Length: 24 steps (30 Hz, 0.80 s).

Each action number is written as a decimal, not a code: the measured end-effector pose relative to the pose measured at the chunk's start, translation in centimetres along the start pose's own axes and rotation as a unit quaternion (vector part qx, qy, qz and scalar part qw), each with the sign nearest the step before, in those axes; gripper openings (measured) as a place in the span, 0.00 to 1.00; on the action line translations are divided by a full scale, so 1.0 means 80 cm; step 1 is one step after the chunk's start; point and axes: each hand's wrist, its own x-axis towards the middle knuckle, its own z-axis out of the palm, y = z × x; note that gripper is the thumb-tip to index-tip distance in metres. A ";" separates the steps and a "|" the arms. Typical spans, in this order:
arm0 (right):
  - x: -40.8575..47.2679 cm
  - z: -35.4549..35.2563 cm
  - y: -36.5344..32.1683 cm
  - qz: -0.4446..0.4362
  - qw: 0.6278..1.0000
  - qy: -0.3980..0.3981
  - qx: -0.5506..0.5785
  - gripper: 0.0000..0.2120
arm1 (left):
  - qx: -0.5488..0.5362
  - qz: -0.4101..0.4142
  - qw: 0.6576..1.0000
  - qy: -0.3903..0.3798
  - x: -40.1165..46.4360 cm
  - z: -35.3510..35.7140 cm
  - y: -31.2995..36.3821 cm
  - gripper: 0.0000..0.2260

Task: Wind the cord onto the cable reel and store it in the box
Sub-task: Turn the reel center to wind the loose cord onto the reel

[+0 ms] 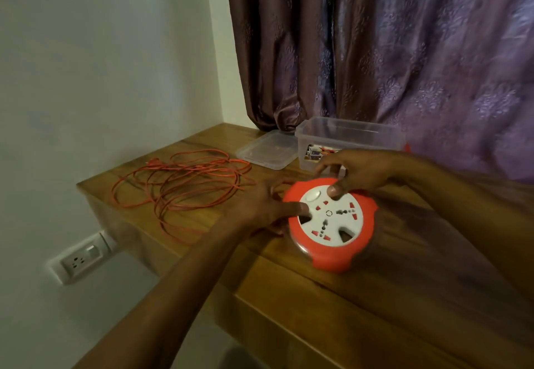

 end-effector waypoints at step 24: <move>0.027 0.048 -0.005 -0.039 0.798 0.452 0.396 0.09 | -0.282 0.201 0.912 0.219 0.030 -0.005 0.007 0.16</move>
